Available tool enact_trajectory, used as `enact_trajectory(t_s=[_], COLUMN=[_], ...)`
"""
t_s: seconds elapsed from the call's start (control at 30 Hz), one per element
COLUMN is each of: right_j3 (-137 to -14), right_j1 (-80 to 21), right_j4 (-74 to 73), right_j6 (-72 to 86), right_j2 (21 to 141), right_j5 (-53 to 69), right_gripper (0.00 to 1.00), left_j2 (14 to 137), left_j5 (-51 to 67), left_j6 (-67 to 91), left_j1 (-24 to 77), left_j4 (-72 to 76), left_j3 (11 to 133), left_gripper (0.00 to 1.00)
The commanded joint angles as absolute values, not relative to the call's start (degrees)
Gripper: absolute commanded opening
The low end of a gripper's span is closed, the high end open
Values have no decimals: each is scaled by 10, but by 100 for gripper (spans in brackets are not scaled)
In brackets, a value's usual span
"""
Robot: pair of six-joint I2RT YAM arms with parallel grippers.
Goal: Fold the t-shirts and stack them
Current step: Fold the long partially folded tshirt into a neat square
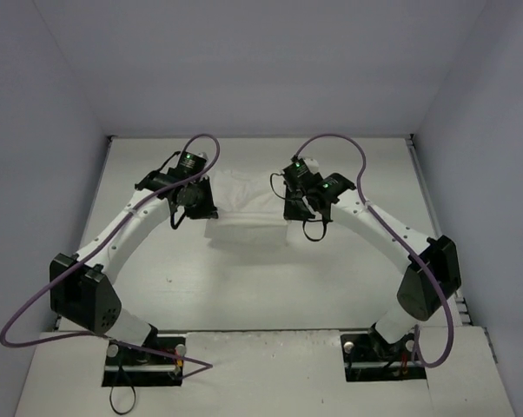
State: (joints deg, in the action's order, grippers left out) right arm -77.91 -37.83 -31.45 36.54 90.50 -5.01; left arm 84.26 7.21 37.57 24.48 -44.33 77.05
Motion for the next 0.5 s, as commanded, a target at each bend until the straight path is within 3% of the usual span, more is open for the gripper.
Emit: enact_trajectory(t_s=[0.0, 0.47], right_j3=[-843, -989], right_j1=[-349, -285], right_j4=[-342, -344], right_j6=[319, 277], right_j2=[941, 1084], right_j5=[-64, -7], right_gripper=[0, 0], left_j2=[872, 1025], left_j5=[47, 75], left_j6=[339, 320], left_j1=[212, 177], left_j4=[-454, -452], left_j3=[833, 982], left_gripper=[0, 0])
